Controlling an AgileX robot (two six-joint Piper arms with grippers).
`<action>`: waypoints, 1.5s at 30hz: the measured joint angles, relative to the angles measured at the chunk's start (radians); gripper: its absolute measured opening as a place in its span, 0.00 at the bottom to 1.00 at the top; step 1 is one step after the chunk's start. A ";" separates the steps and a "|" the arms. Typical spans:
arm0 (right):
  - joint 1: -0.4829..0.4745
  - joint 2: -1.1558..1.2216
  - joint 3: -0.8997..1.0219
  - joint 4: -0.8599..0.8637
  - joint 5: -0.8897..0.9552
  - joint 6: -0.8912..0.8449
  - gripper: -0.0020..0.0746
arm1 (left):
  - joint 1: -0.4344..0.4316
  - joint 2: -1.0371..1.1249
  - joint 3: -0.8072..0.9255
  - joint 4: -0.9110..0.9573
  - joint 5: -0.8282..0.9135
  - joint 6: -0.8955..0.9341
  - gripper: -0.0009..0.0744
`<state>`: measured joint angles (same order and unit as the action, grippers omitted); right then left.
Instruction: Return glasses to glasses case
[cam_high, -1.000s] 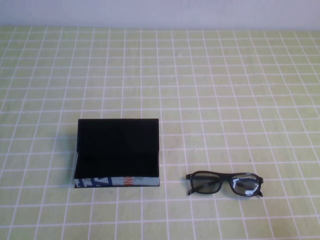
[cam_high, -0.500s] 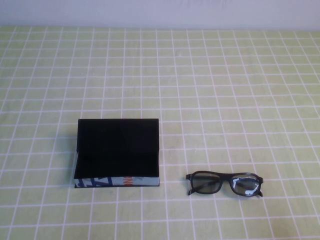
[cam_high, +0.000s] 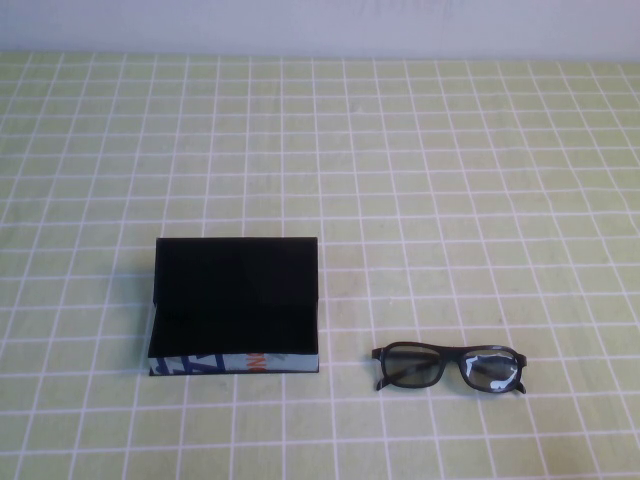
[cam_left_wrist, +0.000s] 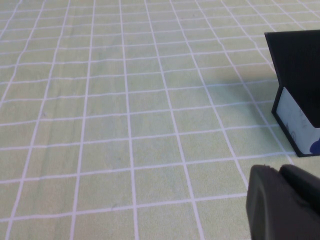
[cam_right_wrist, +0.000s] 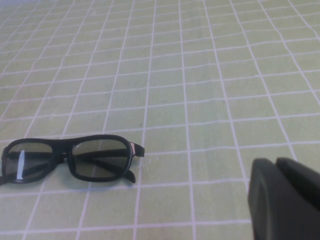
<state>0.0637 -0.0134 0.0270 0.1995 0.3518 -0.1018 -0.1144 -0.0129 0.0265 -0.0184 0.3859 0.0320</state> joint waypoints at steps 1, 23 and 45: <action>0.000 0.000 0.000 0.000 0.000 0.000 0.01 | 0.000 0.000 0.000 0.000 0.000 0.000 0.01; 0.000 0.000 0.000 0.000 0.000 0.000 0.01 | 0.000 0.000 0.000 0.000 0.000 0.000 0.01; 0.000 0.000 0.000 0.827 -0.202 0.000 0.01 | 0.000 0.000 0.000 0.000 0.000 0.000 0.01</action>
<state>0.0637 -0.0134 0.0270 1.0262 0.1494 -0.1018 -0.1144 -0.0129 0.0265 -0.0184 0.3859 0.0320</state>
